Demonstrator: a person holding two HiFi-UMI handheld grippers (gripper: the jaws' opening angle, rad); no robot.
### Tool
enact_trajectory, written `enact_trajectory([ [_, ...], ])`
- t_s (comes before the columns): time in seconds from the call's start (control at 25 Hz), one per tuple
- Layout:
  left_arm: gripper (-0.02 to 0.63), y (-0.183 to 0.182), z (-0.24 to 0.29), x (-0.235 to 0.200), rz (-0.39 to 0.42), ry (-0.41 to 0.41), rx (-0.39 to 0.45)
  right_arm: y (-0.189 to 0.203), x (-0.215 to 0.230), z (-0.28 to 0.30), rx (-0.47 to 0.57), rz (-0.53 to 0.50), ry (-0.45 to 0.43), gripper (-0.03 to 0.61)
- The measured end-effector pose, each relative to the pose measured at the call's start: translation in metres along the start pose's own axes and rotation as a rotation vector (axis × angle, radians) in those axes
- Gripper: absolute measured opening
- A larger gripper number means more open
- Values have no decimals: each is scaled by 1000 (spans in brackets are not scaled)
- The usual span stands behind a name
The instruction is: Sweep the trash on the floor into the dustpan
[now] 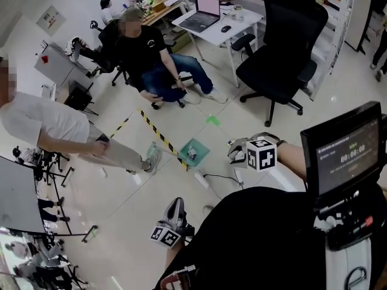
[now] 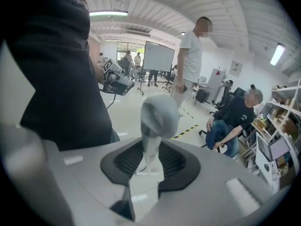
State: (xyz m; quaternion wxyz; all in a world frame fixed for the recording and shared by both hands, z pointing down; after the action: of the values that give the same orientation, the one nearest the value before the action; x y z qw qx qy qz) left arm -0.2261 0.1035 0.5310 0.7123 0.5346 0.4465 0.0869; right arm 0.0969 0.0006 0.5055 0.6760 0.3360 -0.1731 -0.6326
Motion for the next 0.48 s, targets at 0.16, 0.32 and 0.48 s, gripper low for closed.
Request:
enact_trajectory([
  [0.16,-5,30,9,63,-6,-32,-28,39,-18,-27,20,-2,-32,97],
  [0.32,-5,40,-12,87,8,-95,-3,54,-32,-33,26,2,-68,97],
  [0.48,-5,52,-27,108,15,-114,11,64,-53,-43,37,30,-82,97],
])
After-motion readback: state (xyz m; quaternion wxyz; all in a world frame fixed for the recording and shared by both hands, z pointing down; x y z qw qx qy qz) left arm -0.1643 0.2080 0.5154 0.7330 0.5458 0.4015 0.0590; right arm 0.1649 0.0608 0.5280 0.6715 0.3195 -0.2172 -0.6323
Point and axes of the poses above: the fingertips, and each gripper's own axes: z forward along the fingers, x to its right, y out of its underside, the point moved 8 cm from there along -z, backward along the fingers, and after that the axes turned 7 degrees about y, right-handed, at the moved point
